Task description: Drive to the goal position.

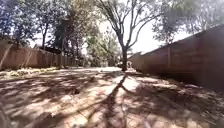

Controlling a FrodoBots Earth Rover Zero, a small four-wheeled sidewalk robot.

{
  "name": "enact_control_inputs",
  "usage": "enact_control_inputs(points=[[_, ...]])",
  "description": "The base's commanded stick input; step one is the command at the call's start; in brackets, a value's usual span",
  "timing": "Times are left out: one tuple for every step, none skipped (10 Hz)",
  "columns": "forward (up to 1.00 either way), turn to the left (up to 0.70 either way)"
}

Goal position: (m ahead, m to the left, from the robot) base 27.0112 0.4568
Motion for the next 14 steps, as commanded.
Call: enact_control_inputs(points=[[0.70,0.00],[0.70,0.00],[0.70,0.00],[0.70,0.00],[0.70,0.00],[0.70,0.00],[0.70,0.00],[0.70,-0.02],[0.70,-0.05],[0.70,-0.13],[0.70,-0.27],[0.70,0.00],[0.70,0.00],[0.70,0.00]])
